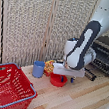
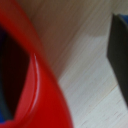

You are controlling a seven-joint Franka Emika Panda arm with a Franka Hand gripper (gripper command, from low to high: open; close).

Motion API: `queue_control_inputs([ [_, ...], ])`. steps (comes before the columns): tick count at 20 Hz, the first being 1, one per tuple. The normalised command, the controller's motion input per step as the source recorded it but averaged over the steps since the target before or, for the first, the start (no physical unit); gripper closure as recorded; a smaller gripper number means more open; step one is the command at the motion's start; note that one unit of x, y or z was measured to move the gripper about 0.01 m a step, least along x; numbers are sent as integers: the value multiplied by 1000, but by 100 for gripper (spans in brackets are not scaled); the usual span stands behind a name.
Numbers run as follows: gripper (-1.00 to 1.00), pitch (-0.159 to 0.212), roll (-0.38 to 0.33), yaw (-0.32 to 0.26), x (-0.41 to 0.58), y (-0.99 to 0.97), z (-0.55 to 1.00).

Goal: Extend the gripper towards the oven tray handle. Grasp the handle and carefully pull the tray out of the oven. Move the gripper above the red bowl. Grab the red bowl gently. Lift the bowl and place it onto the oven tray.

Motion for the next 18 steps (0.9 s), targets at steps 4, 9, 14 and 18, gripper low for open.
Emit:
queue_control_inputs([
  [4, 100, 0, 0, 14, 0, -34, 0],
  [9, 100, 0, 0, -34, 6, -2, 68],
  [14, 100, 0, -10, -43, 9, 0, 265],
  [18, 100, 0, 0, -120, 86, 0, 536],
])
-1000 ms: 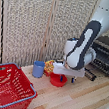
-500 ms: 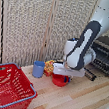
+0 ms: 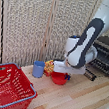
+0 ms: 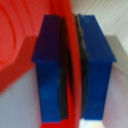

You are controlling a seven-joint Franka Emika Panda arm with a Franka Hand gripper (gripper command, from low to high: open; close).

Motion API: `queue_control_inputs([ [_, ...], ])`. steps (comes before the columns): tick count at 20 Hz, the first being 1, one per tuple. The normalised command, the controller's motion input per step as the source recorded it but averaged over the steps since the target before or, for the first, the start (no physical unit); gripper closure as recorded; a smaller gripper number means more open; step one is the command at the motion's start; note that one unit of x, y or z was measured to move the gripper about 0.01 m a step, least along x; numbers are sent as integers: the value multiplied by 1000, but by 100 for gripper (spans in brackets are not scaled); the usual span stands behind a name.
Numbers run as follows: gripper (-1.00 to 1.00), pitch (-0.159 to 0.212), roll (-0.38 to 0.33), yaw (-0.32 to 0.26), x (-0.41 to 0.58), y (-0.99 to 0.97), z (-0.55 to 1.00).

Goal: Extend the gripper towards the oven tray handle. Grasp the handle and carefully pull the tray out of the oven. Move the gripper above the red bowl. Grab the red bowl gently. Lift the bowl and place it onto the oven tray.

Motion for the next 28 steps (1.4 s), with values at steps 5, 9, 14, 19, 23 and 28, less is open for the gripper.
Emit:
queue_control_inputs([
  [5, 100, 26, 0, -153, 156, 0, 722],
  [9, 100, 11, 0, -201, 280, -4, 718],
  [14, 100, 19, -21, -252, 430, -200, 529],
  [19, 100, 16, -31, -240, 495, -253, 494],
  [23, 100, 2, -66, -245, 489, -159, 506],
  [28, 100, 5, -85, -266, 415, -91, 563],
])
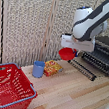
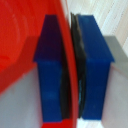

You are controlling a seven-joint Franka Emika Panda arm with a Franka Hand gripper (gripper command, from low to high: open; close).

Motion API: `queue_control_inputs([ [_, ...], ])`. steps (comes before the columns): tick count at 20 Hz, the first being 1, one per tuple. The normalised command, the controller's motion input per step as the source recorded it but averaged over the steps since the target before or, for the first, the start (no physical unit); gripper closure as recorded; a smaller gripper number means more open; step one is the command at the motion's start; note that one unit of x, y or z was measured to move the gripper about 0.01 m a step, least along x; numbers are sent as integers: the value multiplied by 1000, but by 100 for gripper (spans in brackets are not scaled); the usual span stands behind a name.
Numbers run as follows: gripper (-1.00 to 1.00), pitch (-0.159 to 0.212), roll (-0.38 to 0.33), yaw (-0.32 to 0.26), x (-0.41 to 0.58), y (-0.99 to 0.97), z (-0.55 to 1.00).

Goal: Extend the gripper towards the oven tray handle. Grasp the handle and carefully pull the tray out of the oven. Move the gripper above the red bowl. Grab the red bowl gently. Lift the bowl and place it onto the oven tray.

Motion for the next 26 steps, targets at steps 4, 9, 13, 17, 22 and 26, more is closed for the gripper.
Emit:
queue_control_inputs([
  [4, 100, 48, -17, -245, 334, -341, 720],
  [9, 100, 48, 0, -204, 209, -560, 627],
  [13, 100, 24, 0, -158, 88, -726, 396],
  [17, 100, -2, -3, -167, 5, -719, 86],
  [22, 100, -9, -12, -260, 15, -483, 0],
  [26, 100, 3, 0, -278, 71, -452, 0],
])
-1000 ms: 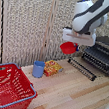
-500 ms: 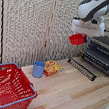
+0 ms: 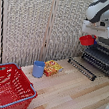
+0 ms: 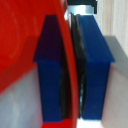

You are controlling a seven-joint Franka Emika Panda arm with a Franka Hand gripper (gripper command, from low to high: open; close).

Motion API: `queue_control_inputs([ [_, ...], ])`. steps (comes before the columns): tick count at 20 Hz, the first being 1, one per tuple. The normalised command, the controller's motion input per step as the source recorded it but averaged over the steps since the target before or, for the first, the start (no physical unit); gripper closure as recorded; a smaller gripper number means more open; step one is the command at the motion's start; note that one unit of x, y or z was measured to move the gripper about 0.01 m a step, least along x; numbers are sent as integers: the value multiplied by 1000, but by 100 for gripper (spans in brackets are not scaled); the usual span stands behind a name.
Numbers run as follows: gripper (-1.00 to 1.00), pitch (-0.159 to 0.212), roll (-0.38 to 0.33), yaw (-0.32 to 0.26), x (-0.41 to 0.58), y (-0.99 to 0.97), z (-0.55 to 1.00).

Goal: Extend the gripper towards the oven tray handle. Grasp the handle and carefully pull the tray out of the oven. Move the gripper above the red bowl. Grab the red bowl gently. Lift the bowl and place it onto the oven tray.

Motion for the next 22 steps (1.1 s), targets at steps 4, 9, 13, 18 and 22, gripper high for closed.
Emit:
queue_control_inputs([
  [4, 100, 40, 0, -255, 117, -495, -31],
  [9, 100, 67, 1, -184, 303, -559, -121],
  [13, 100, 51, 23, -150, 500, -561, -98],
  [18, 100, 68, 10, -98, 443, -522, -7],
  [22, 100, 28, 7, -133, 188, -663, 57],
])
